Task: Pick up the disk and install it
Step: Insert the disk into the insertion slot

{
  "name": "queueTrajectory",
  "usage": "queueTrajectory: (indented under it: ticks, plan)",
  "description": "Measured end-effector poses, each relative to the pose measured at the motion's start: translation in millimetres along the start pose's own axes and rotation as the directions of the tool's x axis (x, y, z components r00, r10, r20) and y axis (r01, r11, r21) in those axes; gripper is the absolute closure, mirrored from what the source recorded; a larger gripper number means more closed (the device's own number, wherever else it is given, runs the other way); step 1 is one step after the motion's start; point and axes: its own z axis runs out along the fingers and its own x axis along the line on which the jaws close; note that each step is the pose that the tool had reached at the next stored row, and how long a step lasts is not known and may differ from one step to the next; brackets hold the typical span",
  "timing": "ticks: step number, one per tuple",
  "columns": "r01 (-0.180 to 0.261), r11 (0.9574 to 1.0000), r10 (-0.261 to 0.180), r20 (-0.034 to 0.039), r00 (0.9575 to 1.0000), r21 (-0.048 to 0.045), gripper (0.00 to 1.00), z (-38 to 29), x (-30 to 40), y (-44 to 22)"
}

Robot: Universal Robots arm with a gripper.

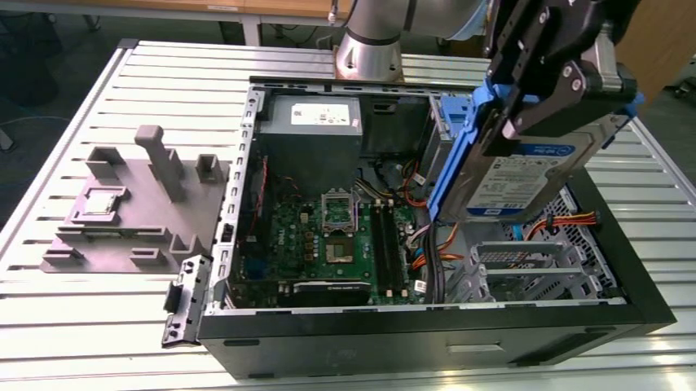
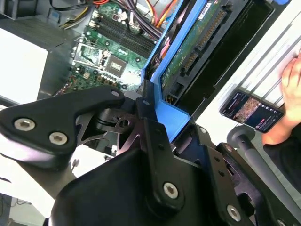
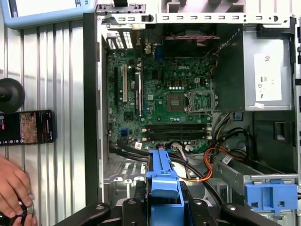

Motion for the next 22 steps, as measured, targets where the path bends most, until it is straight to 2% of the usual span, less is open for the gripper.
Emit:
queueTrajectory:
  ticks: [2,7,17,22]
  plan:
    - [0.0,1.0,0.0,-0.0001,1.0,-0.0001,0.63,0.8,3.0,-3.2]
    - [0.0,1.0,0.0,0.0,1.0,0.0,0.63,2.4,4.5,-14.1]
    - [0.0,1.0,0.0,-0.0001,1.0,0.0,0.63,2.6,4.5,-14.7]
    - [0.0,1.0,0.0,0.0001,1.0,0.0,0.63,3.6,4.5,-22.1]
